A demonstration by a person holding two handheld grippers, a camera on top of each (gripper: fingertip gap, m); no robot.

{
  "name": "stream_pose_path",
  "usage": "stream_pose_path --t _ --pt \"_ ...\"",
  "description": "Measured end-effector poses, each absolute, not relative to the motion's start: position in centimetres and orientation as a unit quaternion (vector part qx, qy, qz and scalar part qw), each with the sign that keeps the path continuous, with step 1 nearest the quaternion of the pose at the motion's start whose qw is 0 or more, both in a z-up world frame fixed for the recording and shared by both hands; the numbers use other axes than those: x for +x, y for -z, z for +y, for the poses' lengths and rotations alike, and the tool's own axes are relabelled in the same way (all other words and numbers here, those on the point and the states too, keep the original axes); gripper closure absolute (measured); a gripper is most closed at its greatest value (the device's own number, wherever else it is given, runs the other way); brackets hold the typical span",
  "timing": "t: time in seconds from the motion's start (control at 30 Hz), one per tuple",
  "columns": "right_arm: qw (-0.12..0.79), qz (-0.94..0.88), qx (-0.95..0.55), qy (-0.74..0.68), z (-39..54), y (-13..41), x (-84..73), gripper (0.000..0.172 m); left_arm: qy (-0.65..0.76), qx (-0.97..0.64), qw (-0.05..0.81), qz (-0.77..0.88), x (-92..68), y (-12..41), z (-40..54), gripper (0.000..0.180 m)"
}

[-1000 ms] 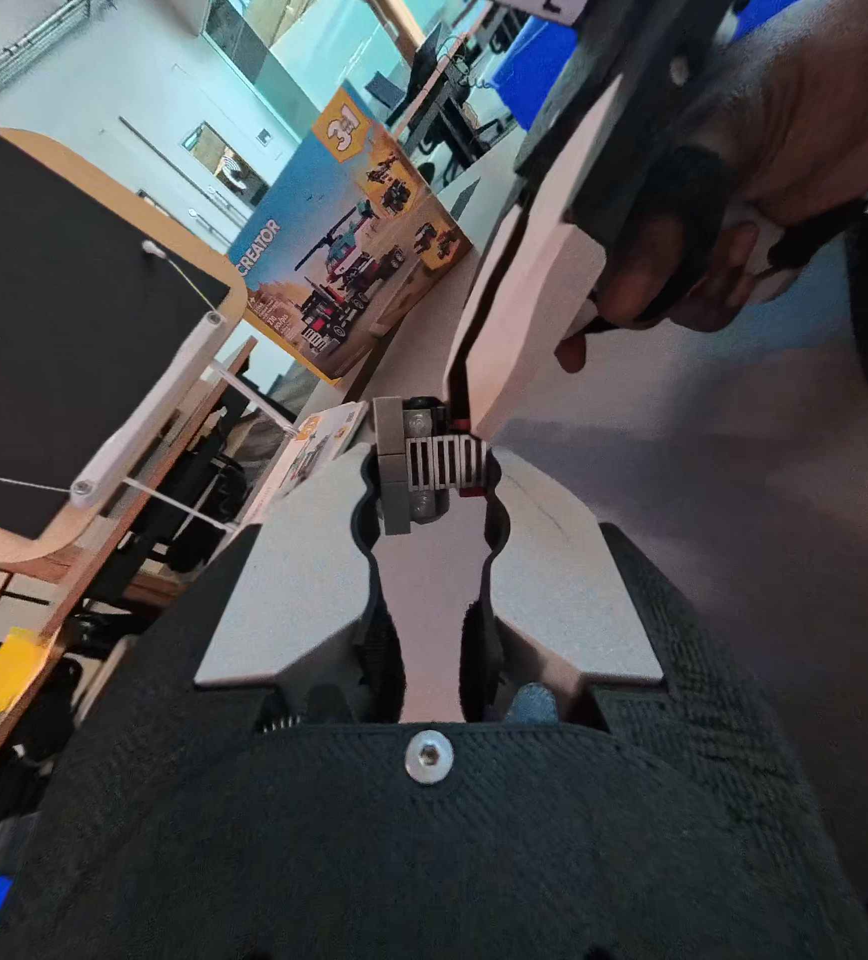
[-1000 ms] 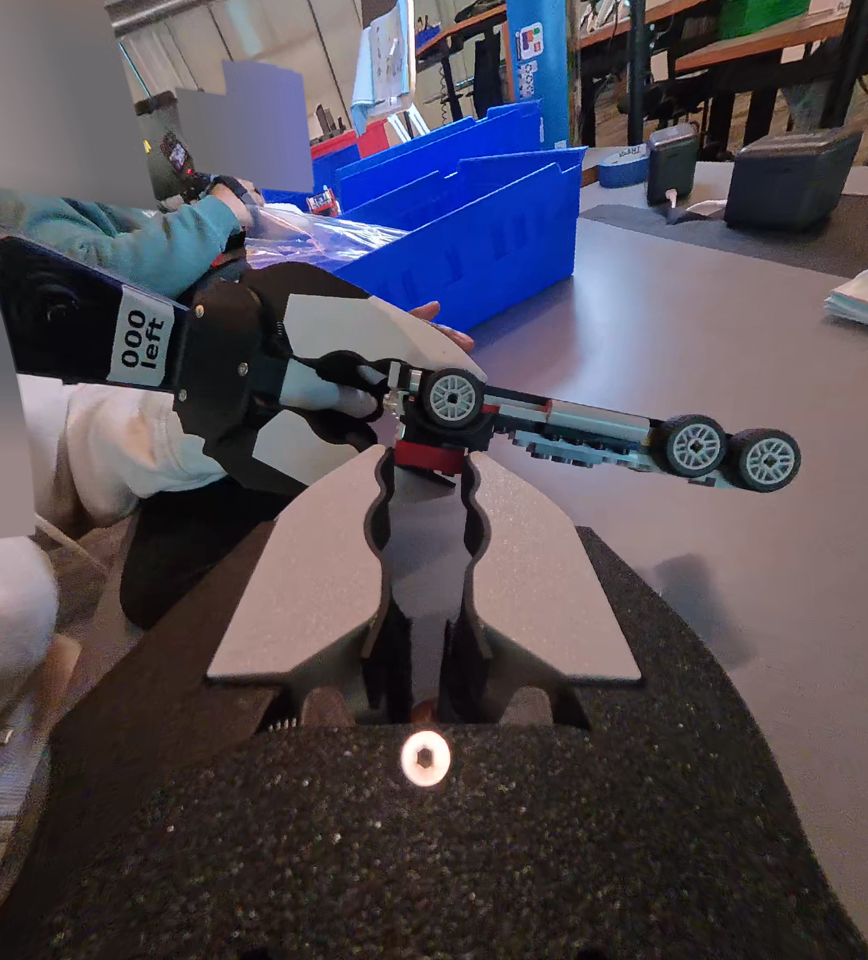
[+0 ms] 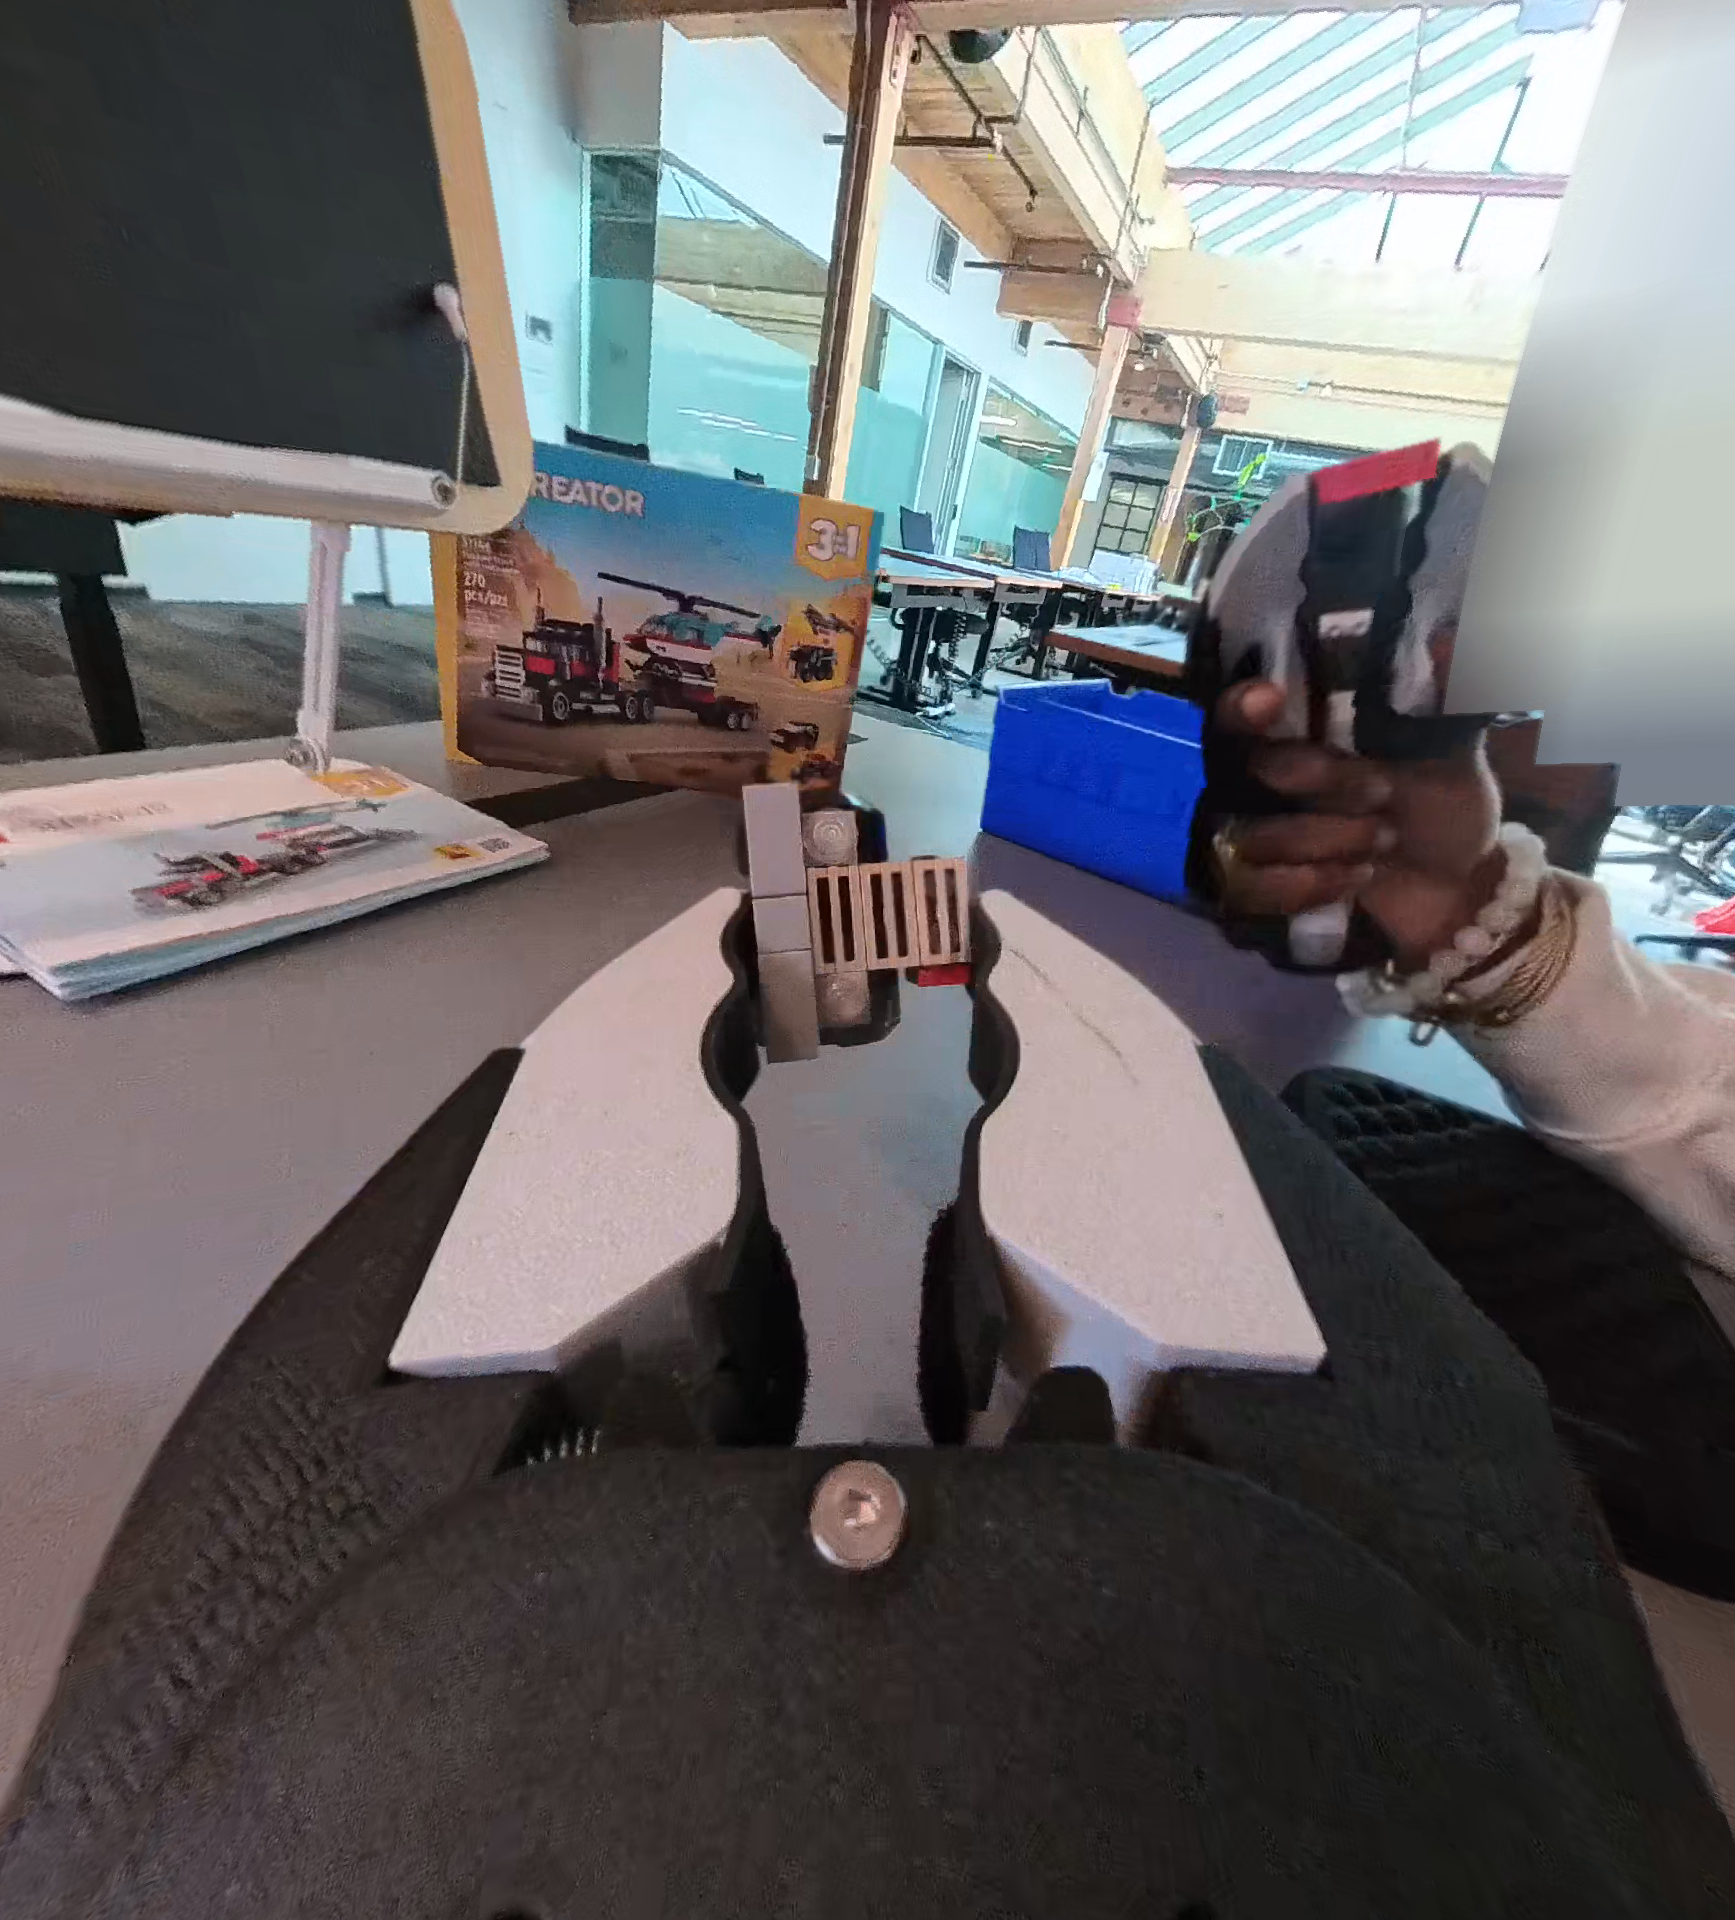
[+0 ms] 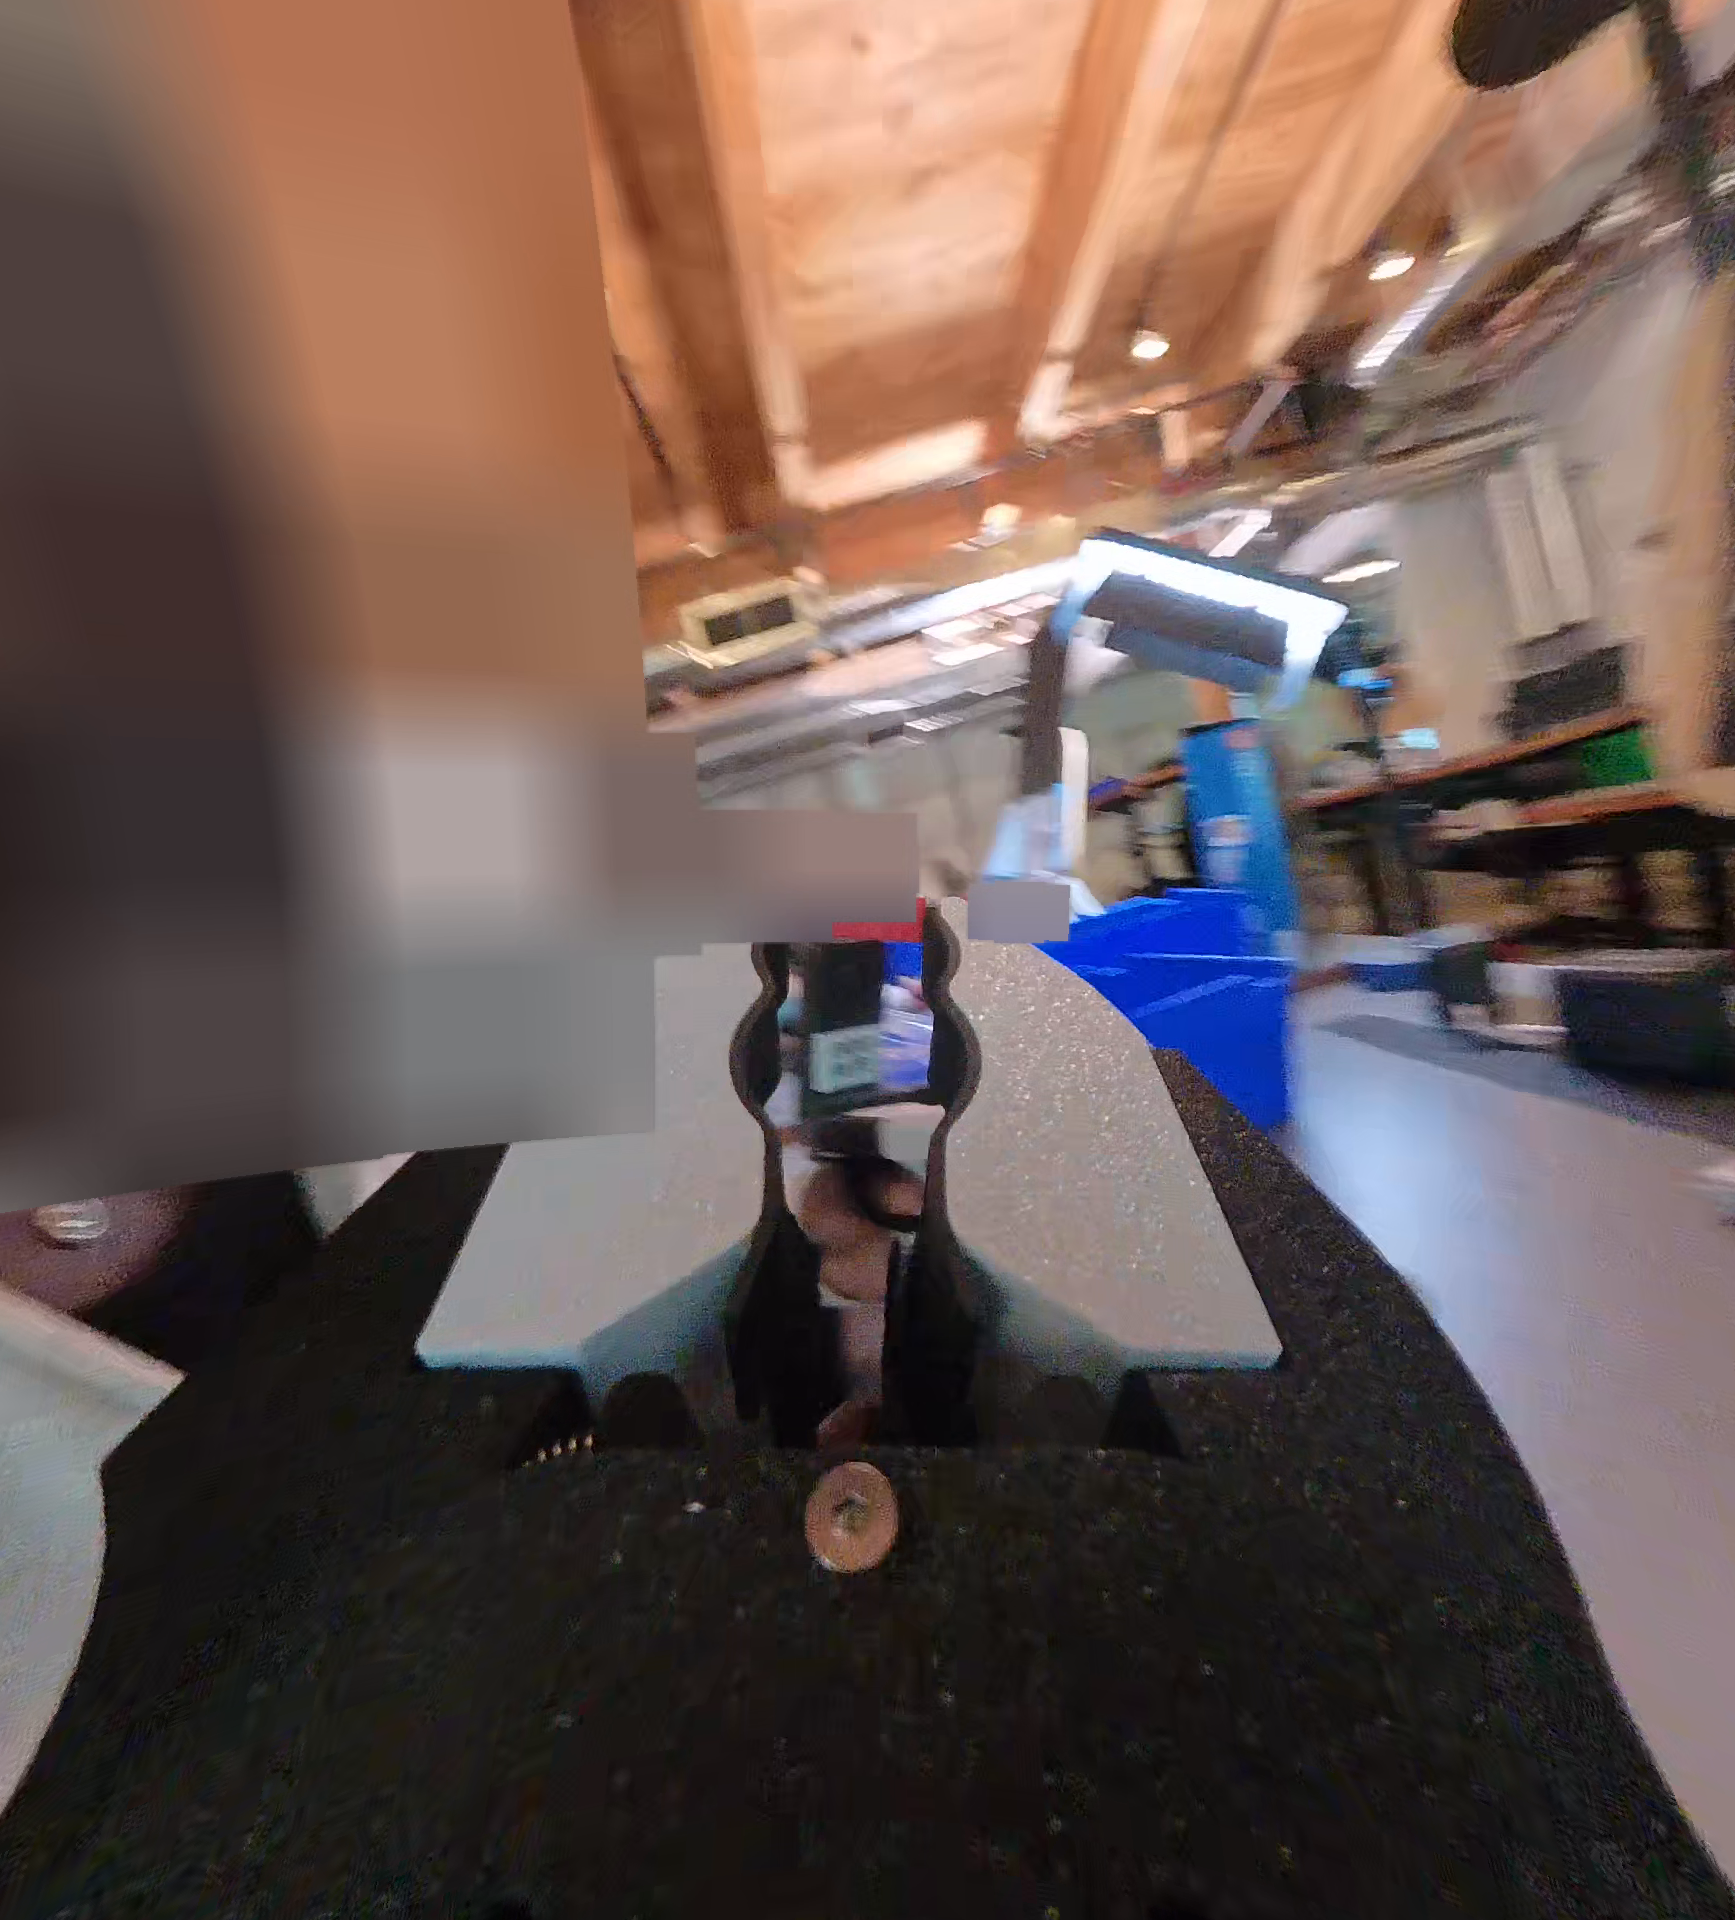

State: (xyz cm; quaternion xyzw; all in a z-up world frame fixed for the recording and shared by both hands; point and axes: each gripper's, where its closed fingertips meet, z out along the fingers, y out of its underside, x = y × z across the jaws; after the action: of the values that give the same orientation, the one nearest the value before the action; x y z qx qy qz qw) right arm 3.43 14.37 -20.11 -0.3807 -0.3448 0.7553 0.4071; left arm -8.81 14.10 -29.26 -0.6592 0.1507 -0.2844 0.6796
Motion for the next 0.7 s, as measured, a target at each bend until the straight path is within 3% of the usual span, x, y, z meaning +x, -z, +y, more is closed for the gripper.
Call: stream_pose_path --t 0.03,0.17,0.27,0.47,0.5,0.53,0.7 --pt "0.477 -0.360 -0.425 -0.679 16.0 19.9 4.5 0.148 0.293 -0.667 0.670 0.143 -8.8 29.6 14.2 0.143" --pt "0.699 -0.284 -0.602 -0.263 24.8 19.3 17.4 0.148 0.302 -0.688 0.647 0.129 -8.9 30.6 14.7 0.143" --pt "0.700 -0.168 -0.691 -0.063 26.7 19.6 29.6 0.148 0.309 -0.689 0.644 0.126 -8.8 30.6 14.6 0.143" --pt "0.546 -0.152 -0.823 0.023 27.7 25.5 37.6 0.147 0.314 -0.696 0.633 0.126 -8.6 31.0 14.8 0.143" --pt "0.523 -0.160 -0.837 0.020 27.7 26.4 37.7 0.141 0.314 -0.698 0.631 0.126 -8.5 31.1 14.7 0.143" --pt "0.507 -0.159 -0.847 0.015 27.9 27.1 38.0 0.124 0.313 -0.699 0.630 0.127 -8.5 31.1 14.7 0.143" --pt "0.515 -0.143 -0.845 0.002 28.5 26.8 38.0 0.112 0.328 -0.699 0.626 0.115 -8.6 31.1 14.7 0.143"
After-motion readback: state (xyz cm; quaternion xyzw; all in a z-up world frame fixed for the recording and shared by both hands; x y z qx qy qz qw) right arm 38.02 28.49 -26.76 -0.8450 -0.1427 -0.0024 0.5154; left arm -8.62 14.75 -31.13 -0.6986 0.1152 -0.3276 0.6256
